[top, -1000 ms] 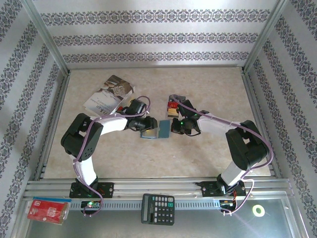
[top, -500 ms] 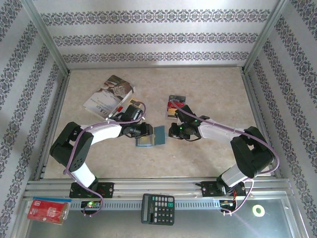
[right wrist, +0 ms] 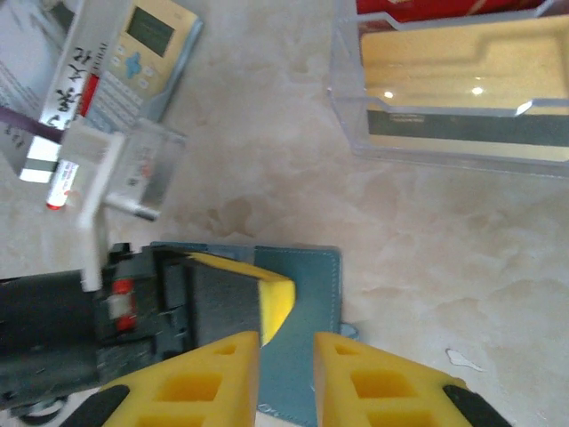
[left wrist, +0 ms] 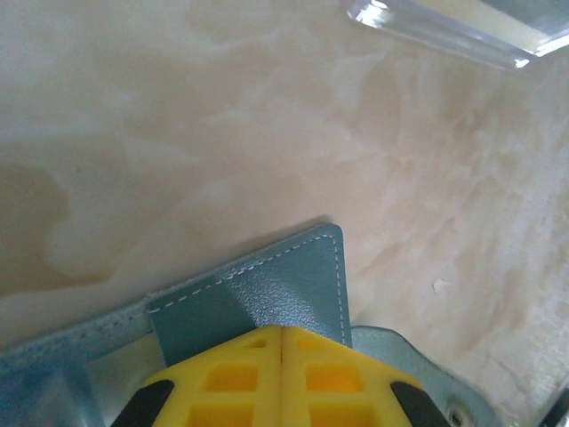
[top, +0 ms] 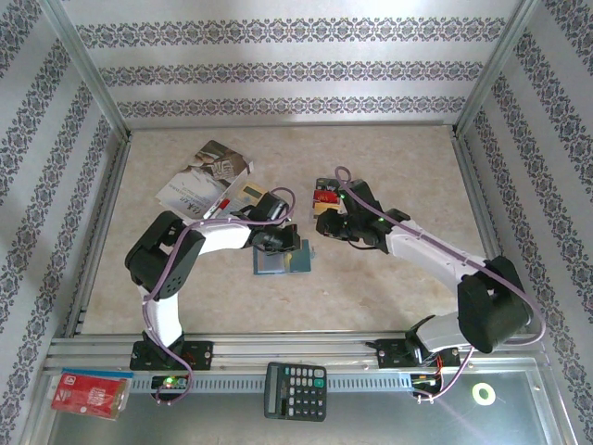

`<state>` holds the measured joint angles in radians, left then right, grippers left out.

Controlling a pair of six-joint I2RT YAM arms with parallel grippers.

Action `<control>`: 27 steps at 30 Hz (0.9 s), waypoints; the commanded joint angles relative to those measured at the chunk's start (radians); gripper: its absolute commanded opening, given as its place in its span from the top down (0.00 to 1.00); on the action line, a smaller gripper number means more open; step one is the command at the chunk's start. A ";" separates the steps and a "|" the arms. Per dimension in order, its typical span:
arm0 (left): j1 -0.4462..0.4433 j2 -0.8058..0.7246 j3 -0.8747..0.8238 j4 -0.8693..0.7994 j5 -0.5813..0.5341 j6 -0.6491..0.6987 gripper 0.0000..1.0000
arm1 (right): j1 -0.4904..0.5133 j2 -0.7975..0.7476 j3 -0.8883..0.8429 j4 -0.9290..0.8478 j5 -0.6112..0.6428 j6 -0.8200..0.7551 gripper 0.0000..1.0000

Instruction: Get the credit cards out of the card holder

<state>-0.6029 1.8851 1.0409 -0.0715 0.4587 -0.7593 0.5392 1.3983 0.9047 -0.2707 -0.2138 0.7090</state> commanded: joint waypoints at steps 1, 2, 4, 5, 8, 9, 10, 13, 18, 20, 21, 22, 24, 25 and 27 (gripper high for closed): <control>-0.009 0.028 0.030 -0.053 -0.077 0.029 1.00 | 0.005 -0.024 -0.011 0.038 -0.001 0.021 0.76; -0.009 0.039 0.034 -0.061 -0.081 0.036 1.00 | 0.010 -0.018 -0.019 0.052 -0.010 0.034 0.77; -0.009 0.056 0.039 -0.065 -0.080 0.036 1.00 | 0.017 0.001 -0.031 0.077 -0.027 0.067 0.80; -0.009 0.061 0.039 -0.060 -0.078 0.034 1.00 | 0.026 0.011 -0.038 0.091 -0.031 0.082 0.81; -0.009 0.069 0.041 -0.051 -0.074 0.034 1.00 | 0.047 0.040 -0.049 0.107 -0.024 0.117 0.84; -0.009 0.069 0.042 -0.051 -0.073 0.036 1.00 | 0.054 0.049 -0.049 0.107 -0.021 0.121 0.86; -0.009 0.068 0.043 -0.050 -0.065 0.040 1.00 | 0.060 0.059 -0.050 0.107 -0.015 0.127 0.87; -0.008 0.054 0.040 -0.038 -0.031 0.045 1.00 | 0.073 0.100 -0.062 0.120 -0.007 0.140 0.92; 0.006 -0.006 0.021 0.003 -0.006 0.009 1.00 | 0.078 0.182 -0.079 0.160 -0.048 0.138 0.98; 0.020 -0.041 -0.009 0.046 -0.006 -0.020 0.99 | 0.077 0.210 -0.073 0.158 -0.062 0.131 0.98; 0.031 -0.057 -0.027 0.081 0.006 -0.035 0.97 | 0.076 0.224 -0.069 0.166 -0.073 0.126 0.98; 0.041 -0.074 -0.042 0.109 0.020 -0.052 0.94 | 0.077 0.241 -0.064 0.168 -0.089 0.121 0.98; 0.058 -0.106 -0.068 0.142 0.035 -0.077 0.89 | 0.076 0.270 -0.051 0.172 -0.115 0.115 0.98; 0.069 -0.124 -0.079 0.149 0.035 -0.086 0.87 | 0.078 0.284 -0.044 0.173 -0.122 0.114 0.98; 0.085 -0.159 -0.096 0.134 0.022 -0.090 0.82 | 0.079 0.302 -0.039 0.174 -0.122 0.112 0.98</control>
<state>-0.5438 1.7821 0.9665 0.0113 0.4713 -0.8097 0.6117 1.6730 0.8436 -0.1059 -0.3073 0.8349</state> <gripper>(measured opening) 0.169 0.057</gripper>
